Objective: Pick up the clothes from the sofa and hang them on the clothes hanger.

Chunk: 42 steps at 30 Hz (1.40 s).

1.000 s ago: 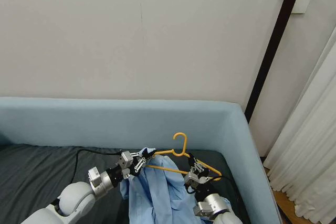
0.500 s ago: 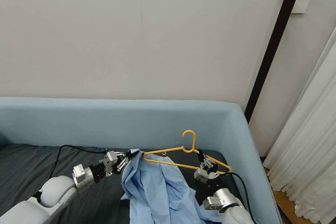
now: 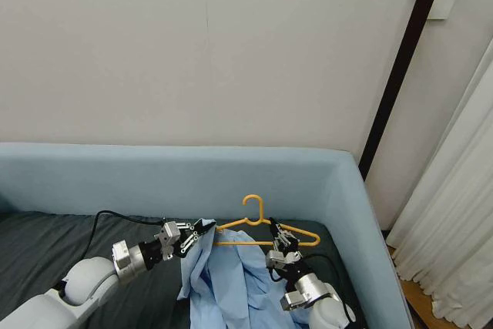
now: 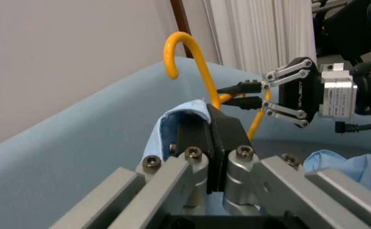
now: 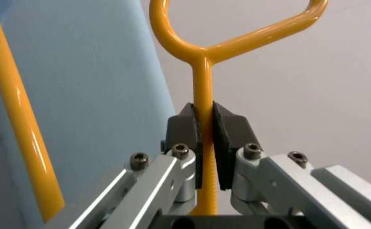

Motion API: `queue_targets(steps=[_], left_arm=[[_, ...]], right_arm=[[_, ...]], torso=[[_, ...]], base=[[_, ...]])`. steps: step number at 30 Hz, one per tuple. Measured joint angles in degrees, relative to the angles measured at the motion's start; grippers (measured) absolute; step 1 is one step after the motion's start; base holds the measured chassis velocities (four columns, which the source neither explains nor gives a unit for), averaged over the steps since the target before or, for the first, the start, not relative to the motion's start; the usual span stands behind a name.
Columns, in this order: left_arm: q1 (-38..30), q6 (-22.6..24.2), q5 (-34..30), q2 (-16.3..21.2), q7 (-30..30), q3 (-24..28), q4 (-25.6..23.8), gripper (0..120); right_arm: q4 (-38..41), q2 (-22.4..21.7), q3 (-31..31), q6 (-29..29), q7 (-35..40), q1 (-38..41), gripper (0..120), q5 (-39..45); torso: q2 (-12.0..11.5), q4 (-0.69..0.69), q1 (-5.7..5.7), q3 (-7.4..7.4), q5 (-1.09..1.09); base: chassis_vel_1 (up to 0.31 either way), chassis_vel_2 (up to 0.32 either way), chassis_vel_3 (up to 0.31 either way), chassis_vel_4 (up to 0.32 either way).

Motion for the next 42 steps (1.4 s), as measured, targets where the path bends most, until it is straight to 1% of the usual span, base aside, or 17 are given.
queue_targets(steps=[3, 5, 6, 7, 10, 12, 19, 21, 24, 27, 32, 36, 37, 40, 42], left_arm=[[-0.32, 0.06, 0.00, -0.21, 0.16, 0.11, 0.09, 0], [-0.39, 0.07, 0.00, -0.26, 0.18, 0.14, 0.16, 0], [-0.64, 0.09, -0.03, -0.40, 0.47, 0.25, 0.44, 0], [-0.76, 0.09, -0.06, -0.40, 0.66, 0.28, 0.53, 0], [-0.91, 0.09, -0.16, -0.31, 0.92, 0.29, 0.56, 0], [-1.18, 0.09, -0.34, -0.01, 1.19, 0.29, 0.62, 0], [-2.29, 0.09, -0.65, 0.84, 1.87, -0.09, 1.42, 0], [-2.29, 0.09, -0.71, 0.82, 1.87, -0.17, 1.07, 0], [-2.49, 0.09, -1.33, 0.98, 2.13, -0.81, -0.59, 0], [-2.61, 0.11, -1.79, 1.73, 2.64, -1.44, -1.17, 0], [-2.44, -0.07, -1.85, 2.04, 2.82, -0.95, -1.18, 0], [-1.74, -0.24, -1.43, 1.12, 3.56, 0.32, -1.55, 0], [-1.74, -0.24, -1.43, 1.12, 3.56, 0.32, -1.55, 0], [-0.99, -0.44, -0.92, 0.93, 4.82, 0.47, -1.92, 0], [-0.83, -0.55, -0.84, 0.93, 5.08, 0.44, -1.92, 0]], right_arm=[[-1.30, 0.71, -0.17, 2.92, 0.42, 1.09, 5, -1.62], [-1.52, 0.80, -0.20, 3.39, 0.45, 1.26, 5, -1.83], [-2.46, 1.29, -0.22, 5.68, 0.55, 1.96, 5, -3.17], [-2.89, 1.57, -0.14, 6.78, 0.56, 2.28, 5, -4.10], [-3.37, 1.84, 0.04, 7.94, 0.57, 2.57, 5, -5.35], [-3.68, 2.13, 0.19, 8.96, 0.56, 2.76, 5, -6.49], [-4.38, 2.78, 2.15, 15.86, 0.11, 3.28, 5, -11.78], [-4.51, 3.10, 2.21, 16.65, 0.10, 3.49, 5, -12.18], [-4.91, 4.29, 3.98, 20.00, -0.81, 3.83, 5, -16.04], [-5.61, 4.34, 4.97, 20.77, -1.89, 3.83, 5, -17.17], [-4.97, 4.07, 3.97, 21.52, -2.39, 3.24, 5, -13.71], [-3.97, 4.09, 0.68, 22.09, -1.88, 3.65, 5, -5.42], [-3.97, 4.09, 0.68, 22.09, -1.88, 3.65, 5, -5.42], [-3.77, 4.06, -1.74, 21.94, -1.02, 4.10, 5, 1.96], [-3.77, 4.08, -2.10, 21.75, -0.85, 4.18, 5, 3.25]], torso=[[0.00, 0.00, 0.00, 0.00, 0.00], [0.00, 0.00, 0.00, 0.00, 0.00], [0.00, -0.01, 0.00, 0.00, -0.01], [0.00, 0.00, 0.00, 0.00, 0.00], [0.00, 0.00, 0.00, 0.00, -0.01], [0.00, 0.00, 0.00, -0.01, 0.00], [0.00, -0.01, 0.00, -0.01, 0.00], [0.00, -0.01, 0.00, -0.01, 0.00], [0.00, 0.00, 0.00, -0.01, 0.00], [0.00, -0.01, 0.00, -0.01, 0.01], [0.00, -0.01, 0.00, -0.01, 0.00], [0.00, -0.01, 0.00, -0.01, 0.00], [0.00, -0.01, 0.00, -0.01, 0.00], [0.00, 0.00, 0.00, -0.01, 0.00], [0.00, 0.00, 0.00, -0.01, 0.00]], base=[[0.000, 0.000, 0.000, 0.000], [0.000, 0.000, 0.000, 0.000], [0.000, 0.000, 0.000, 0.000], [0.000, 0.000, 0.000, 0.000], [0.000, 0.000, 0.000, 0.000], [0.000, 0.000, 0.000, 0.000], [0.000, 0.000, 0.000, 0.000], [0.000, 0.000, 0.000, 0.000], [0.000, 0.000, 0.000, 0.000], [0.000, 0.000, 0.000, 0.000], [0.000, 0.000, 0.000, 0.000], [0.000, 0.000, 0.000, 0.000], [0.000, 0.000, 0.000, 0.000], [0.000, 0.000, 0.000, 0.000], [0.000, 0.000, 0.000, 0.000]])
